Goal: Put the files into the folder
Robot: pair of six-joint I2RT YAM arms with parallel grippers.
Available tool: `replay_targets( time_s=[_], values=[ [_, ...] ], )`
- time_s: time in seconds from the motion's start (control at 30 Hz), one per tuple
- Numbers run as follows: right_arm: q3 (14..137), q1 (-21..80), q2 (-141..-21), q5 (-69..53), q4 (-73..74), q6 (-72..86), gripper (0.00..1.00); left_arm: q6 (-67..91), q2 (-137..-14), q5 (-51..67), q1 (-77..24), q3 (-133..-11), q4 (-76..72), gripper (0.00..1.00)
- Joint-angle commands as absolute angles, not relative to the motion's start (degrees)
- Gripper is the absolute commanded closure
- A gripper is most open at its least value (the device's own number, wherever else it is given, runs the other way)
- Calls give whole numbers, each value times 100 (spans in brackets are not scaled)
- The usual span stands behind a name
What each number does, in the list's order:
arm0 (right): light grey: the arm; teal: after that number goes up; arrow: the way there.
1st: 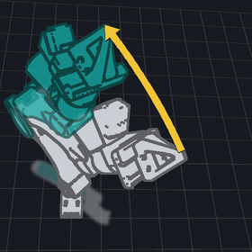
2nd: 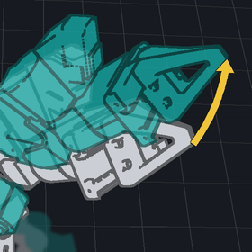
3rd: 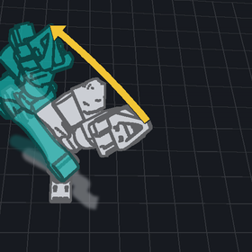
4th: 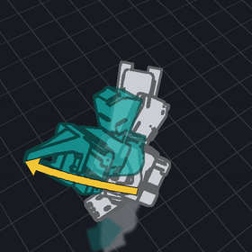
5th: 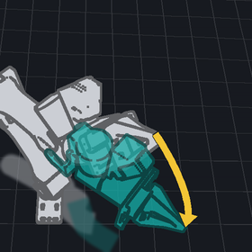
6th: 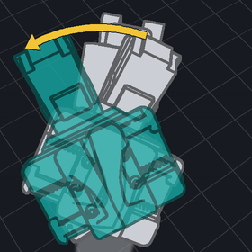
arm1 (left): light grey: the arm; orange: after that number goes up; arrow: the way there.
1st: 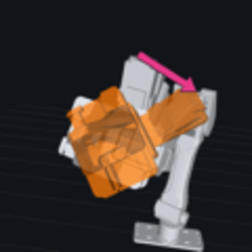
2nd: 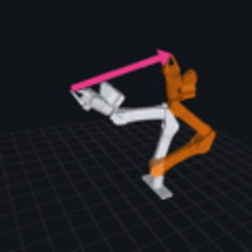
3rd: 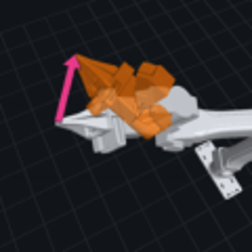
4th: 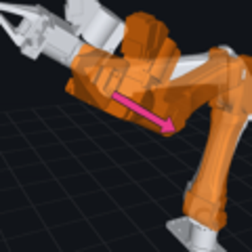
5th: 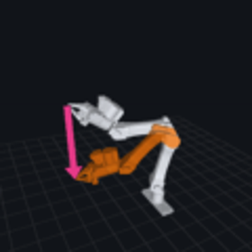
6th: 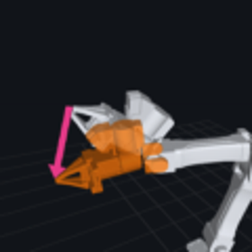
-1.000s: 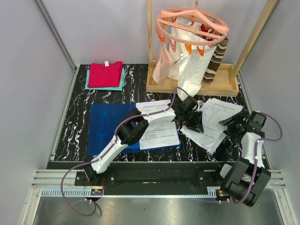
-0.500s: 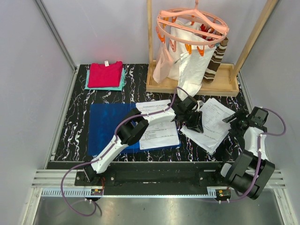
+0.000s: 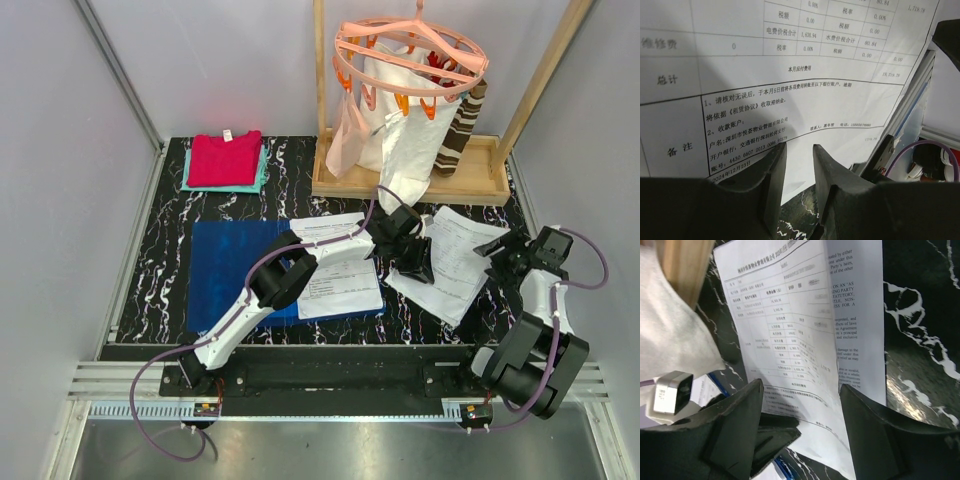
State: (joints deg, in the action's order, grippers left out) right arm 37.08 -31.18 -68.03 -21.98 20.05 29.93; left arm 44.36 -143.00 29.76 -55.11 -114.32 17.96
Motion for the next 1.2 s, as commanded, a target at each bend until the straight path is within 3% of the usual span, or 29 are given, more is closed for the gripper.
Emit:
replay_targets(
  time_s=[0.0, 0.13, 0.33, 0.37, 0.43, 0.53, 0.57, 0.6, 0.67, 0.77, 0.87, 0.97, 1.17],
  values=[
    [3306, -3111, -6540, -2776, 1206, 3558, 29, 4271, -14475, 3094, -5520, -11558, 1881, 66],
    [2604, -3111, -6135, -2707, 599, 3744, 31, 4271, -14493, 3103, -5520, -11549, 1872, 66],
    [2522, -3111, -6310, -2698, 492, 3410, 34, 4289, -14511, 3103, -5528, -11531, 1881, 66],
    [2522, -3111, -6354, -2716, 492, 3401, 43, 4289, -14502, 3103, -5528, -11531, 1881, 66],
    [2584, -3111, -6337, -2751, 510, 3357, 49, 4280, -14476, 3094, -5520, -11566, 1890, 66],
    [2750, -3111, -6188, -2567, 702, 3296, 71, 4219, -14380, 3190, -5528, -11645, 1969, 63],
    [2829, -3111, -6066, -2436, 1016, 3252, 78, 4193, -14327, 3277, -5520, -11663, 1960, 60],
    [3021, -3103, -6004, -2113, 1220, 3156, 92, 4175, -14265, 3435, -5520, -11724, 1969, 56],
    [3181, -3111, -5706, -1838, 1580, 2989, 100, 4061, -13923, 3498, -5546, -11838, 2030, 43],
    [3488, -3111, -5354, -1792, 1879, 2831, 100, 3877, -13361, 3603, -5563, -12198, 2301, 29],
    [3971, -2920, -5046, -1925, 2302, 2629, 100, 3587, -12430, 3323, -5563, -12095, 2549, 24],
    [4271, -2305, -4870, -1811, 2399, 2584, 100, 3201, -11174, 2788, -5555, -11297, 2549, 21],
    [4956, -205, -5114, -2292, 2426, 2348, 100, 2900, -8318, 1127, -5151, -8459, 2382, 18]
  ],
)
